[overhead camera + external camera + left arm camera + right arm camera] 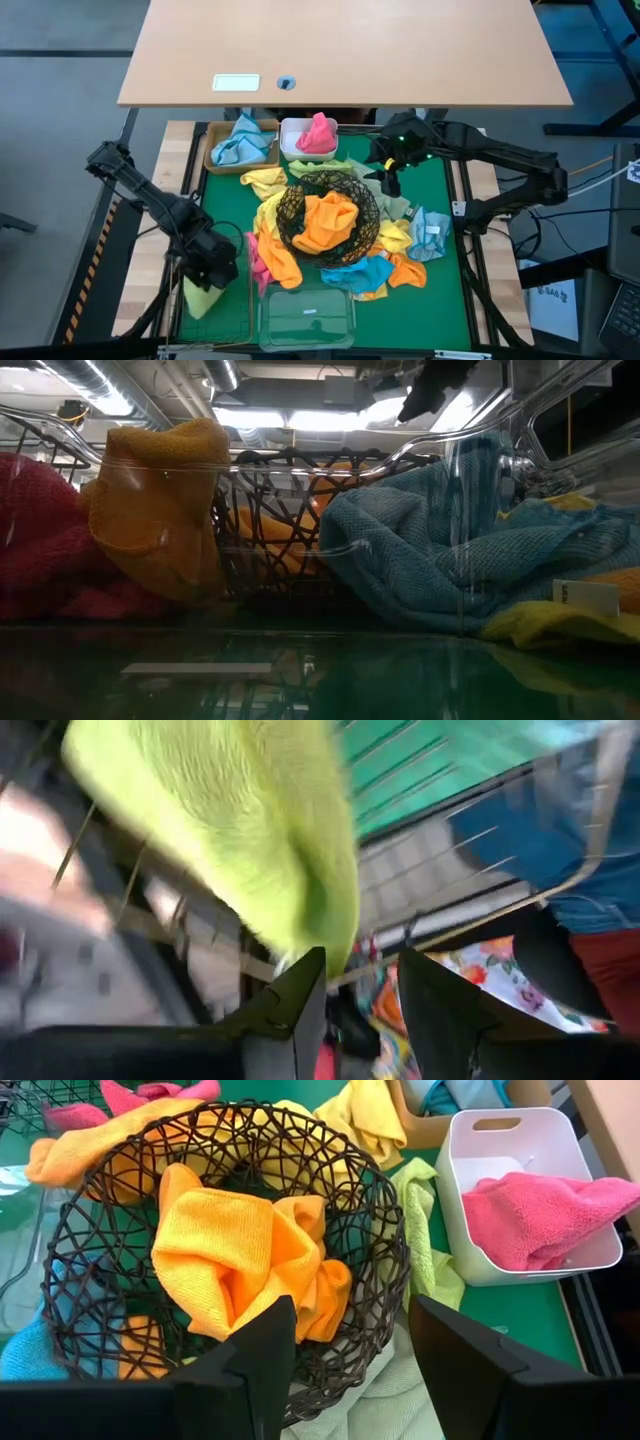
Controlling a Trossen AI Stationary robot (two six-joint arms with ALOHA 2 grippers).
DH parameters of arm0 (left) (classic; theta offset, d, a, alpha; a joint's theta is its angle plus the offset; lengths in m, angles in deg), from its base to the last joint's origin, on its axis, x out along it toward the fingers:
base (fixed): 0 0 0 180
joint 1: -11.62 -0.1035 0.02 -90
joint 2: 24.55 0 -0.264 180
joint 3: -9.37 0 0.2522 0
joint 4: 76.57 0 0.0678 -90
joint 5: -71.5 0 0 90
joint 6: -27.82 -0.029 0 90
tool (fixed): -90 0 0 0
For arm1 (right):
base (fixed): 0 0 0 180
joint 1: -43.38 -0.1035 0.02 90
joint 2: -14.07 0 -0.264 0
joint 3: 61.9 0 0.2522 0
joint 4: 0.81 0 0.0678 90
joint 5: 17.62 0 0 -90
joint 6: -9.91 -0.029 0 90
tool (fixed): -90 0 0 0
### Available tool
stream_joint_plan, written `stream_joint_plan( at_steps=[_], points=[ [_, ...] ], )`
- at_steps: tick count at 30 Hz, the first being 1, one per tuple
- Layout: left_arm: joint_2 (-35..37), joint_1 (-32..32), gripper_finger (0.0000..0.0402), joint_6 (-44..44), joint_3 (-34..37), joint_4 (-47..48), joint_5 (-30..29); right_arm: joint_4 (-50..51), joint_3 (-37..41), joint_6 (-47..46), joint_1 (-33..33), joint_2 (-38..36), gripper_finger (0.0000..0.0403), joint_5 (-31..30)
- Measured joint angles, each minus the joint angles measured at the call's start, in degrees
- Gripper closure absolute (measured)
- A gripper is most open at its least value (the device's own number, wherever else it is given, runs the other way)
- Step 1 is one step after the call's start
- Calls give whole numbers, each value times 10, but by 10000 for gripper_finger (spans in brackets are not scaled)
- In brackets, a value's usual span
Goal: Sort microfiber towel by color & place in baskets
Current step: Put the green towel into the gold wire basket
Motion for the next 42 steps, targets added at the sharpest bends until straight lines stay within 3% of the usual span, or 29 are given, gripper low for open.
stream_joint_plan(
  at_steps=[7, 15, 21, 31, 42],
  points=[
    [0, 4, 282, -49, 0, -61, -112, 0, 0, 33, 0, 1, 207, 0],
    [0, -1, 282, -162, 0, -115, -359, -1, 0, 125, 14, 27, 207, 17],
    [0, -24, 282, -240, 0, -138, -487, -5, 0, 138, 62, 76, 207, 14],
    [0, -69, 282, -315, 0, -142, -499, -3, 1, 267, 152, 172, 207, 23],
    [0, -75, 282, -340, 0, -141, -499, -15, 1, 285, 156, 244, 207, 92]
  ],
)
